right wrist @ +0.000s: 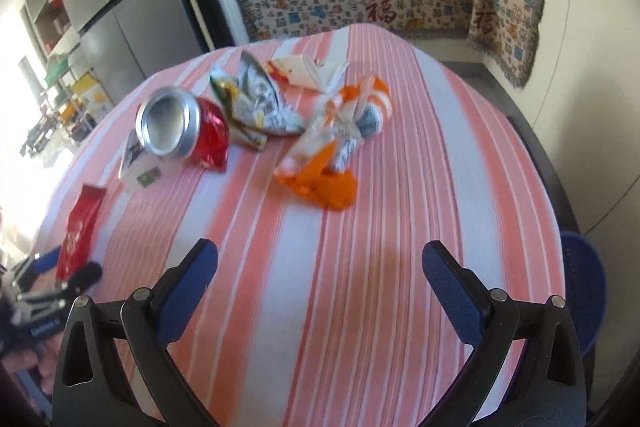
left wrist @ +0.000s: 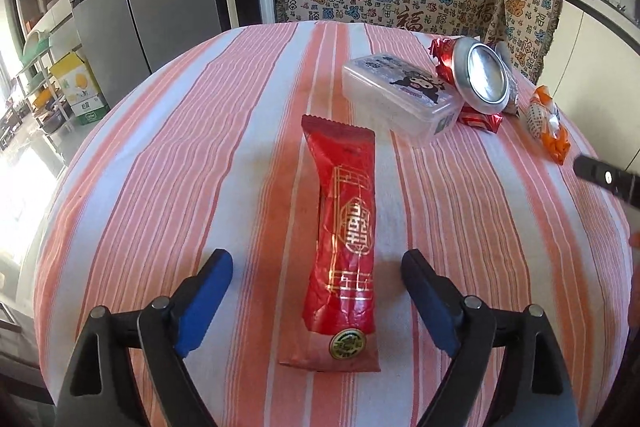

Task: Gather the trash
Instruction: 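Return both tools over the table toward the red snack packet and orange wrapper, then grasp the red snack packet with the left tool while the right tool grasps the orange-white wrapper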

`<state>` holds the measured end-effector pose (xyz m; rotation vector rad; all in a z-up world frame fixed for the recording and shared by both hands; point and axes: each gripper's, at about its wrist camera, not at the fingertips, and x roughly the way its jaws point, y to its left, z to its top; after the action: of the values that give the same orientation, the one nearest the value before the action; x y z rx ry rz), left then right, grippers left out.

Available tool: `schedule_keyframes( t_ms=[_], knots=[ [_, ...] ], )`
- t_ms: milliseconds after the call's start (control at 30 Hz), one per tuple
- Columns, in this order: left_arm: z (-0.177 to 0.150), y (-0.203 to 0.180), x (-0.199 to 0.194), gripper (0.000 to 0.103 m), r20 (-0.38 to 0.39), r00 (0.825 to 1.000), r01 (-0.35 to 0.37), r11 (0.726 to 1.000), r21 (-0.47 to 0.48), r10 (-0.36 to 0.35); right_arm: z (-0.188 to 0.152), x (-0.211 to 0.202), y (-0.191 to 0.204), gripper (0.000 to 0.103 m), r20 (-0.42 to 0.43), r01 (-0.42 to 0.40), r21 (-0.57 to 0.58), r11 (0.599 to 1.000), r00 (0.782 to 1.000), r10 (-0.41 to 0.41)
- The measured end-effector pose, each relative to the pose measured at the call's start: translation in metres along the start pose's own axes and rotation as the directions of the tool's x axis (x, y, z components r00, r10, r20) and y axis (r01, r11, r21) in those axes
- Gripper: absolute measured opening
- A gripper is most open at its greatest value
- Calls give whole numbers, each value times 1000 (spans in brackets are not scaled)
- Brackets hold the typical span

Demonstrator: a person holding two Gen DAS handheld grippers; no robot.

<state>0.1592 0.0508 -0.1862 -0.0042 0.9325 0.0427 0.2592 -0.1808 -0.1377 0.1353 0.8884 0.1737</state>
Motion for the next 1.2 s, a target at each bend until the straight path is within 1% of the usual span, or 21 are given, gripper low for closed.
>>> schedule_keyframes(
  t_ms=[100, 167, 200, 233, 267, 300, 333, 367, 433, 533, 633, 700, 767, 833, 867, 933, 1033, 1067, 1133, 1200],
  knots=[
    [0, 0, 0, 88, 1, 1000, 1, 1000, -1, -1, 27, 23, 12, 100, -19, 41, -5, 999, 999, -41],
    [0, 0, 0, 88, 1, 1000, 2, 1000, -3, -2, 35, 39, 17, 90, -33, 83, -18, 996, 996, -83],
    [0, 0, 0, 88, 1, 1000, 2, 1000, -4, -2, 37, 47, 19, 87, -46, 107, -28, 994, 993, -108],
    [0, 0, 0, 88, 1, 1000, 3, 1000, -4, -3, 35, 53, 19, 81, -59, 123, -36, 992, 990, -125],
    [0, 0, -1, 88, 1, 1000, 2, 1000, -4, -2, 34, 58, 18, 71, -66, 137, -46, 989, 988, -140],
    [0, 0, 0, 88, 1, 1000, 3, 1000, -4, -3, 30, 57, 17, 68, -51, 150, -60, 987, 987, -153],
    [0, -1, -1, 88, 1, 1000, 2, 1000, -4, -2, 25, 54, 18, 59, -27, 158, -84, 984, 987, -161],
    [0, -1, -1, 88, 1, 1000, 2, 1000, -4, -2, 21, 52, 19, 46, -15, 160, -109, 981, 987, -162],
    [0, -1, -1, 88, 1, 1000, 2, 1000, -4, -2, 12, 45, 18, 45, -7, 126, -132, 983, 992, -128],
    [0, -1, -1, 88, 1, 1000, 2, 1000, -4, -2, -6, 30, 26, 45, -24, 35, -190, 981, 999, -41],
    [0, -1, -1, 88, 1, 1000, 1, 1000, -5, -1, -38, 9, 43, 45, -67, -73, -304, 950, 996, 55],
    [0, -2, -1, 88, 2, 1000, 1, 1000, -5, -1, -60, -5, 52, 45, -82, -116, -362, 925, 992, 92],
    [-1, -2, -1, 88, 1, 1000, 1, 1000, -5, -1, -77, -16, 55, 46, -87, -136, -387, 912, 990, 111],
    [-1, -2, -2, 88, 1, 1000, 2, 1000, -6, -2, -86, -22, 54, 51, -91, -148, -379, 914, 988, 122],
    [-1, -2, -2, 88, 1, 1000, 5, 1000, -8, -5, -88, -24, 51, 62, -97, -155, -368, 917, 987, 128],
    [-2, -1, -4, 88, -1, 1000, 27, 1000, 11, -27, -89, -25, 45, 77, -113, -163, -345, 924, 985, 132],
    [-10, 6, -13, 88, -5, 996, 87, 995, 47, -87, -85, -31, 33, 78, -146, -179, -306, 935, 979, 140],
    [-14, 10, -18, 88, -7, 994, 112, 993, 44, -112, -83, -33, 29, 81, -155, -182, -295, 938, 978, 142],
    [-19, 20, -25, 88, -10, 988, 156, 987, 29, -156, -77, -35, 23, 84, -169, -181, -266, 947, 976, 139],
    [-19, 27, -32, 88, -6, 981, 193, 981, 11, -192, -70, -36, 21, 85, -182, -184, -236, 954, 973, 142]
  ],
)
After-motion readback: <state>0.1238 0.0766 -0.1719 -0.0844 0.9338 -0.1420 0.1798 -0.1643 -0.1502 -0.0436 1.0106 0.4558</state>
